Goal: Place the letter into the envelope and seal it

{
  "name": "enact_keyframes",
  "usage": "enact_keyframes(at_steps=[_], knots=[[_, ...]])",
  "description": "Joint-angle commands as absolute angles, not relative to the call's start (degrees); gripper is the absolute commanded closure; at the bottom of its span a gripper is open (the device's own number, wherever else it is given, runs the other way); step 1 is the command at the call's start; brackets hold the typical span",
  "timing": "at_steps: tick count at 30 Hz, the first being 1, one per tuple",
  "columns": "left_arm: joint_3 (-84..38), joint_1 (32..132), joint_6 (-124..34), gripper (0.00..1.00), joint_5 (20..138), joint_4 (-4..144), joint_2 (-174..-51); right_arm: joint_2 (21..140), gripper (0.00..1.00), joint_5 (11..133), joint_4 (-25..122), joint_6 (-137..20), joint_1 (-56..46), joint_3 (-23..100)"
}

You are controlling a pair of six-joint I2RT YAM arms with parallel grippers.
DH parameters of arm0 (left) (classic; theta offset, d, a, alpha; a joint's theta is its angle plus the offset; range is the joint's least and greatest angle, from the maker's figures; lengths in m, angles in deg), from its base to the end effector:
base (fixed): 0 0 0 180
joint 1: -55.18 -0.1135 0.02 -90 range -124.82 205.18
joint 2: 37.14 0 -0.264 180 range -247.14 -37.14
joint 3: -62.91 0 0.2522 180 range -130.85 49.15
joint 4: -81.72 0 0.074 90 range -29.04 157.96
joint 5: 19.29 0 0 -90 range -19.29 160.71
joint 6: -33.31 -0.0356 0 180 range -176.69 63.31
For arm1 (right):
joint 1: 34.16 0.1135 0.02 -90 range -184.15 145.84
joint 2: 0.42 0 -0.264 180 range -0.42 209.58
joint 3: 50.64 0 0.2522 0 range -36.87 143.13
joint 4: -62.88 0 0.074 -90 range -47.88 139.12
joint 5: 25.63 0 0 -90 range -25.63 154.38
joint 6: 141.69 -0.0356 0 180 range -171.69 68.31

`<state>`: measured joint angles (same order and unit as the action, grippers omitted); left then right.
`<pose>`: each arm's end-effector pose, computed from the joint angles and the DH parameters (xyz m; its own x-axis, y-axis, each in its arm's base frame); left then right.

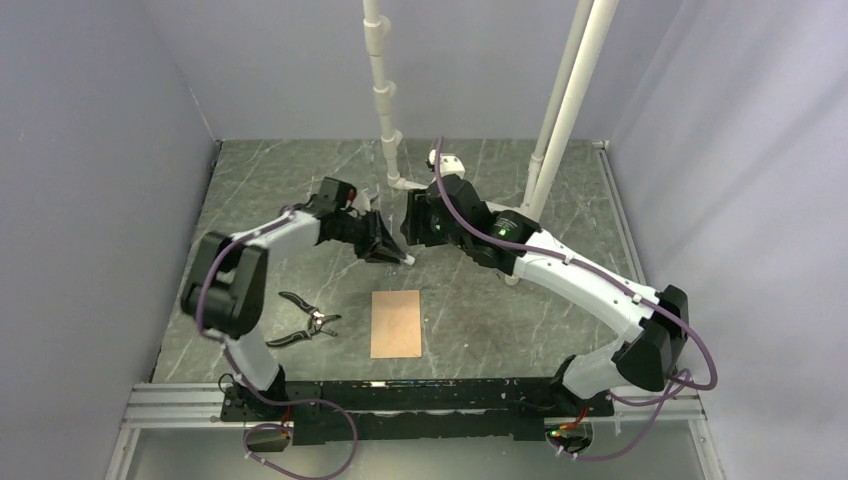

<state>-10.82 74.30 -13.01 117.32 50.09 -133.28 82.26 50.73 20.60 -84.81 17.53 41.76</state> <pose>0.3120 -0.1355 0.2001 -0.9869 -0.1600 -0.0184 -0.0739 0.5514 -0.8309 0.2090 0.2510 0.3595 -0.6287 0.0607 -0.7752 -0.3532 0.8659 0.3542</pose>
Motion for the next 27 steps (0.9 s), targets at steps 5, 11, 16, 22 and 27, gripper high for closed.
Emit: enact_keyframes(at_steps=[5,11,16,22,27], knots=[[-21.70,81.72,-7.87,0.88,124.66,55.38,-148.96,75.55,0.46,45.12,18.38,-84.44,16.94,39.24],[-26.32,85.22,-9.33,0.88,124.92,51.75,-156.59,74.35,0.45,45.00,18.90,-84.95,16.49,38.36],[-27.69,85.73,-9.49,0.70,124.32,49.99,-158.95,76.04,0.45,46.71,18.85,-85.98,16.47,39.34],[-27.00,85.85,-11.16,0.49,122.17,47.86,-158.20,76.56,0.46,46.58,18.38,-86.28,16.47,39.92],[-26.14,85.83,-11.44,0.35,120.84,47.71,-155.89,76.62,0.46,46.65,17.71,-86.81,16.47,40.63]])
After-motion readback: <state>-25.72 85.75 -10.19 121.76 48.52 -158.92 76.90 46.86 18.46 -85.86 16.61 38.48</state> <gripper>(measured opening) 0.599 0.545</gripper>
